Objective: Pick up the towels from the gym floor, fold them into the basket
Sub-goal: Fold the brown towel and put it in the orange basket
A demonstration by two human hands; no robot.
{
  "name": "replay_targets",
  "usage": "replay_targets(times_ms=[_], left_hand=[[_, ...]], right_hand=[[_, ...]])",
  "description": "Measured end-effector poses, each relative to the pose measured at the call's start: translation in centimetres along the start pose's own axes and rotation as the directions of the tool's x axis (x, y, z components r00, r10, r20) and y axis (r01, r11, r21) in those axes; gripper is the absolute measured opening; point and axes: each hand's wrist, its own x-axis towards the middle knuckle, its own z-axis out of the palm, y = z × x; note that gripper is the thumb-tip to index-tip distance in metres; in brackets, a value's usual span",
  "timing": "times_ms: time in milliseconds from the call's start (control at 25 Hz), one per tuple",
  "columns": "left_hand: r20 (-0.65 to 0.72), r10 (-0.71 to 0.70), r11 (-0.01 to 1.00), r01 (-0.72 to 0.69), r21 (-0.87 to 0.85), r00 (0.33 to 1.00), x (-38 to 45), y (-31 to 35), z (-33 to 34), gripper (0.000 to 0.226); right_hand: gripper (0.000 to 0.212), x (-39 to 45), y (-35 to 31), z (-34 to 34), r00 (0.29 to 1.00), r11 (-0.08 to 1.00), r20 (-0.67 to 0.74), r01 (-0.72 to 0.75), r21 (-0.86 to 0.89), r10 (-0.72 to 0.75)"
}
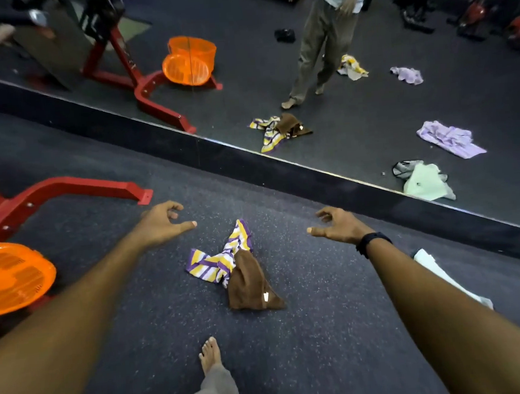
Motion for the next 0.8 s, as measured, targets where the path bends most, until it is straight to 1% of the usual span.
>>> replay_targets(times_ms=[120,200,280,320,360,520,600,640,720,800], left_hand=[[0.023,-0.045,0.999,0.045,0.016,0.999,8.3,-0.5,1.2,0.052],[0.064,-0.031,0.999,0.029,0.028,0.997,11.2,-0.8,2.7,0.05],[0.106,-0.075,0.997,0.071,0.044,0.991,16.7,-3.0,6.3,0.05],[0.131,-0.071,0.997,0.065,0.051,0.989,16.7,-3.1,6.9,0.051],[0.175,-0.085,0.996,0.077,0.052,0.981,17.7,-3.9,8.5,0.053],[0.26,-0.162,0.986,0.148,0.074,0.952,25.8,-12.3,18.4,0.072],[0.288,-0.209,0.978,0.195,0.076,0.935,28.6,-16.2,22.5,0.064],[0.293,-0.231,0.973,0.219,0.074,0.928,30.0,-18.4,24.6,0.058],[0.314,-0.273,0.962,0.266,0.065,0.909,32.5,-22.6,28.8,0.047],[0.33,-0.296,0.954,0.292,0.062,0.896,34.2,-26.2,32.3,0.044]], right_hand=[[0.068,8.8,0.3,0.5,0.999,0.999,0.01,-0.048,0.012,0.048],[0.066,12.0,0.6,1.8,0.998,0.998,0.017,-0.059,0.02,0.058],[0.065,18.7,2.6,5.4,0.993,0.996,0.085,-0.083,0.02,0.081],[0.064,19.1,2.8,6.0,0.993,0.996,0.083,-0.084,0.013,0.083],[0.062,20.8,3.4,7.7,0.989,0.995,0.116,-0.097,0.021,0.094],[0.061,32.2,9.4,18.1,0.96,0.991,0.248,-0.131,-0.014,0.13],[0.061,36.3,12.3,23.5,0.947,0.989,0.286,-0.142,-0.039,0.147],[0.055,38.3,14.0,26.4,0.942,0.988,0.299,-0.141,-0.056,0.152],[0.033,41.8,17.3,32.2,0.927,0.987,0.342,-0.135,-0.085,0.156],[0.026,44.3,19.6,37.1,0.916,0.981,0.352,-0.172,-0.089,0.193]])
